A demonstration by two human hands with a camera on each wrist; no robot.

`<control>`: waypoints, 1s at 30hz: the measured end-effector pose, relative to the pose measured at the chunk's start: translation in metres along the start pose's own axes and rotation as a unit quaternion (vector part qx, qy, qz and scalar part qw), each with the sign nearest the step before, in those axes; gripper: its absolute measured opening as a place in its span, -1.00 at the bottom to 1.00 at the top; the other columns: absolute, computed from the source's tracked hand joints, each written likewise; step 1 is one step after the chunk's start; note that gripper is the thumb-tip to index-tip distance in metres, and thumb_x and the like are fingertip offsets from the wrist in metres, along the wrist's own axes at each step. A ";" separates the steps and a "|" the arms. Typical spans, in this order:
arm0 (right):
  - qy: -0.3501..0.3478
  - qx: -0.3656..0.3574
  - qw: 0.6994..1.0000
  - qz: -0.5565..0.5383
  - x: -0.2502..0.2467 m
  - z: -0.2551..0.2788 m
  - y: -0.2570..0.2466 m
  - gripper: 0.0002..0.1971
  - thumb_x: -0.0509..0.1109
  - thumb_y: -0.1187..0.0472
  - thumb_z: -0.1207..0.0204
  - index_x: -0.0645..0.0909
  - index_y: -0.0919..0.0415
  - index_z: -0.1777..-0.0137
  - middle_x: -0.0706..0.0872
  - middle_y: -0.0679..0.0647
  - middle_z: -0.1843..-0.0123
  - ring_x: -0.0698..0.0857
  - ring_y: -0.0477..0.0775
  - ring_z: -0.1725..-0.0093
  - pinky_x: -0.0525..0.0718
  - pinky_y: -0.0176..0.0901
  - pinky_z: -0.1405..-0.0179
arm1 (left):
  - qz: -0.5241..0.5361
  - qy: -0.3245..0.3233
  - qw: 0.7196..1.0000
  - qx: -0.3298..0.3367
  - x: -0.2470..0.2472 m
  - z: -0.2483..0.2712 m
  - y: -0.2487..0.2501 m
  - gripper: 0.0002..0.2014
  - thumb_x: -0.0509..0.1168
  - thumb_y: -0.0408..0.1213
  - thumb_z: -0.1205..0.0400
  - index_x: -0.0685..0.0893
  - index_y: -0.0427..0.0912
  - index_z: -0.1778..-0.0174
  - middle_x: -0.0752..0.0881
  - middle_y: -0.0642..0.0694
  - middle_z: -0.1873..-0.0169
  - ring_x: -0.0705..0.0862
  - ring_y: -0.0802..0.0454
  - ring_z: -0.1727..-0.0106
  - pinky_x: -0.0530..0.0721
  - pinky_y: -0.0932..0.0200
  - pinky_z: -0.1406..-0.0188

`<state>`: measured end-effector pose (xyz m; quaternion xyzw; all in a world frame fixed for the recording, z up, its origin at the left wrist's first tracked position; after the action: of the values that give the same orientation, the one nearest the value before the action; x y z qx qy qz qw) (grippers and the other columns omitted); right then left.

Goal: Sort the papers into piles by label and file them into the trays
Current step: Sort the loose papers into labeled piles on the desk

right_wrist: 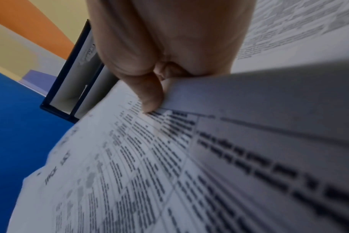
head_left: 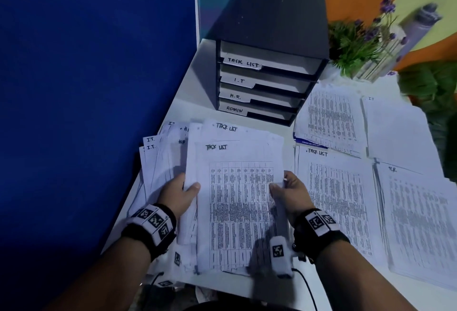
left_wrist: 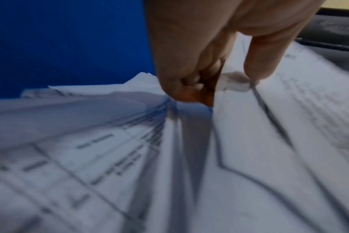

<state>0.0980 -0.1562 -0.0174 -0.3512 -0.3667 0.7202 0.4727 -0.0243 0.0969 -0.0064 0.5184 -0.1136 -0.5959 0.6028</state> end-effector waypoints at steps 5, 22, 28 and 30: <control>0.089 -0.009 0.994 0.057 -0.008 -0.001 0.006 -0.87 0.43 0.27 -0.46 0.58 0.06 0.25 0.71 0.11 0.38 0.64 0.11 0.42 0.68 0.03 0.34 | -0.003 0.014 1.000 -0.018 0.012 -0.002 0.002 -0.74 0.35 -0.35 -0.63 0.62 -0.23 -0.24 0.72 -0.07 -0.06 0.66 -0.03 -0.06 0.54 0.21 -0.09; 0.198 0.012 0.970 0.138 -0.045 -0.004 0.024 -0.85 0.28 0.42 -0.49 0.47 0.24 0.29 0.64 0.20 0.36 0.67 0.18 0.38 0.71 -0.01 0.42 | 0.074 0.004 0.997 -0.034 0.028 0.009 -0.024 -0.23 0.51 -0.47 -0.46 0.33 -0.08 -0.55 0.60 -0.04 -0.28 0.63 -0.03 -0.20 0.57 0.17 -0.19; 0.180 0.012 0.981 0.075 -0.043 0.002 0.025 -0.78 0.29 0.47 -0.45 0.53 0.18 0.33 0.64 0.10 0.44 0.61 0.11 0.42 0.51 -0.22 0.54 | -0.016 0.000 0.999 -0.043 0.036 0.005 -0.032 -0.10 0.53 -0.05 -0.44 0.20 0.00 -0.64 0.51 -0.01 -0.48 0.52 -0.08 -0.44 0.51 -0.08 -0.46; 0.179 0.020 0.982 0.065 -0.043 0.003 0.027 -0.76 0.33 0.42 -0.46 0.47 0.15 0.37 0.60 0.10 0.47 0.58 0.09 0.45 0.52 -0.17 0.48 | -0.043 0.004 0.998 -0.043 0.037 0.004 -0.034 -0.08 0.55 -0.05 -0.41 0.21 0.02 -0.63 0.51 -0.03 -0.48 0.53 -0.09 -0.44 0.52 -0.09 -0.44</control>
<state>0.0970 -0.2047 -0.0319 -0.4881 -0.2381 0.6822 0.4895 -0.0378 0.0723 -0.0483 0.4985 -0.0632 -0.6235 0.5990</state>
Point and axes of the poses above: each hand's wrist, its own z-axis away from the middle knuckle, its own x-axis out of the palm, y = z × x, the point moved 1 cm from there along -z, towards the middle knuckle
